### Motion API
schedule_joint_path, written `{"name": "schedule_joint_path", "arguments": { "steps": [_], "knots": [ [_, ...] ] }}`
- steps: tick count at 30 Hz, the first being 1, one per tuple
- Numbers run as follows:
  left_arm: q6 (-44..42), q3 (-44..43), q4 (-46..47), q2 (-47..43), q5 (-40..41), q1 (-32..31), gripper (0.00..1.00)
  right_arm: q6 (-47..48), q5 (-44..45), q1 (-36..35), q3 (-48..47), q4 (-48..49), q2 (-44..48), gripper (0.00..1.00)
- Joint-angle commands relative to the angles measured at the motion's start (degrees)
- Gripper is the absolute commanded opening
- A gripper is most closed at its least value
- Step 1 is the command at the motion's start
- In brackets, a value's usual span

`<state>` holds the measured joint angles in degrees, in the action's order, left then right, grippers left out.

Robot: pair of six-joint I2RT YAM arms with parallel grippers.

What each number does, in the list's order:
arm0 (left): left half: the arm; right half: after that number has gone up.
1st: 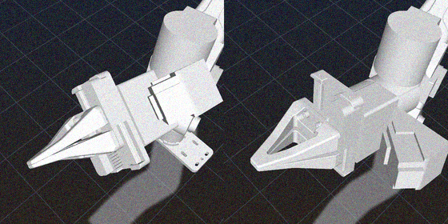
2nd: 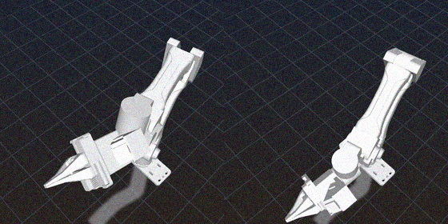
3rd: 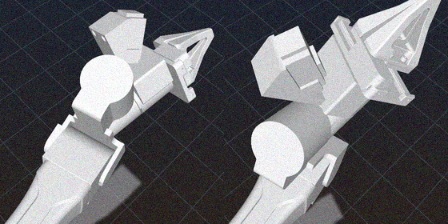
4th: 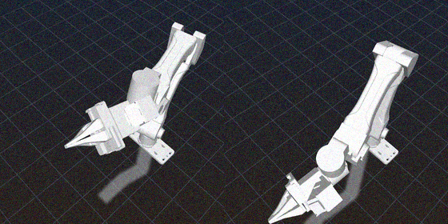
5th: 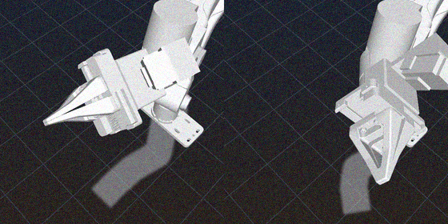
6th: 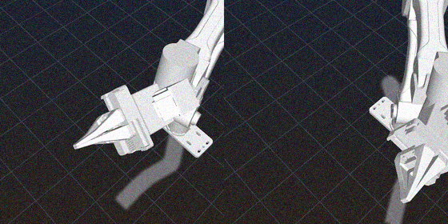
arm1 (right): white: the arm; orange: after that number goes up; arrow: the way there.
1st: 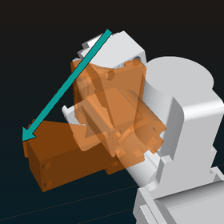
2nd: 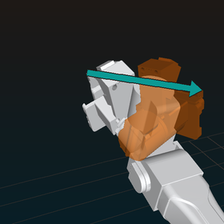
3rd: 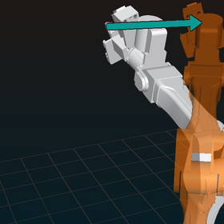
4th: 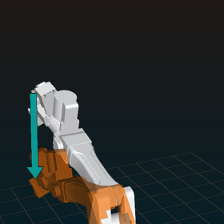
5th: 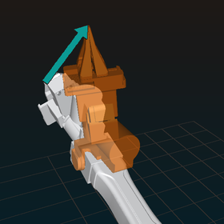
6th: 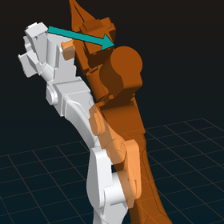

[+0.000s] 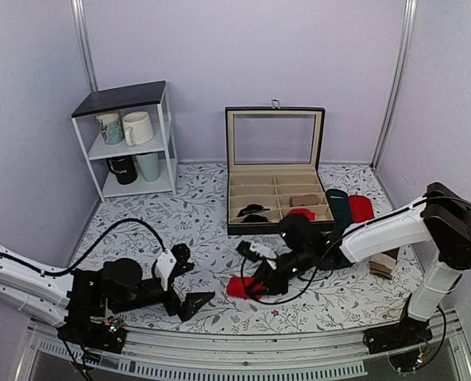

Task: Roll the socks
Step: Pick up the sock from the center of the board, then move the storage box to the center of the board.

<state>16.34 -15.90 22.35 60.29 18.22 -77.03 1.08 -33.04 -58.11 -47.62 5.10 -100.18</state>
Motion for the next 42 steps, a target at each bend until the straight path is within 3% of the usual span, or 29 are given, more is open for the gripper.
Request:
{"name": "schedule_joint_path", "arguments": {
  "steps": [1,7,10,15,26,31,36,42],
  "knots": [
    [-0.43,1.54,-10.50,-7.39,2.15,2.55,0.99,1.27,0.54,7.70,-3.65,-4.19,8.53,0.01],
    [-0.95,0.57,-12.59,-10.45,3.11,3.73,0.99,7.99,-0.21,17.64,-13.94,-10.83,7.41,0.01],
    [-0.02,-1.12,-14.47,-9.88,5.79,3.97,0.99,10.40,-0.72,21.83,-20.05,-13.47,3.49,0.01],
    [-1.28,-3.58,-15.84,-9.05,3.75,4.39,1.00,13.17,1.18,26.74,-30.22,-17.89,-3.76,0.01],
    [-1.60,-5.00,-17.16,-8.27,3.05,4.44,0.99,20.45,6.42,29.06,-46.70,-27.57,-17.47,0.00],
    [-1.74,-4.96,-17.16,-7.46,2.78,4.53,1.00,14.58,12.80,29.77,-42.66,-23.25,-17.16,0.00],
    [-1.75,-4.35,-17.27,-6.71,2.55,4.63,0.99,9.96,14.21,29.76,-28.85,-16.79,-8.77,0.00],
    [-1.70,-2.29,-15.02,-6.30,1.59,4.88,1.00,7.47,14.94,29.76,-22.12,-16.29,-6.10,0.00]
  ]
}}
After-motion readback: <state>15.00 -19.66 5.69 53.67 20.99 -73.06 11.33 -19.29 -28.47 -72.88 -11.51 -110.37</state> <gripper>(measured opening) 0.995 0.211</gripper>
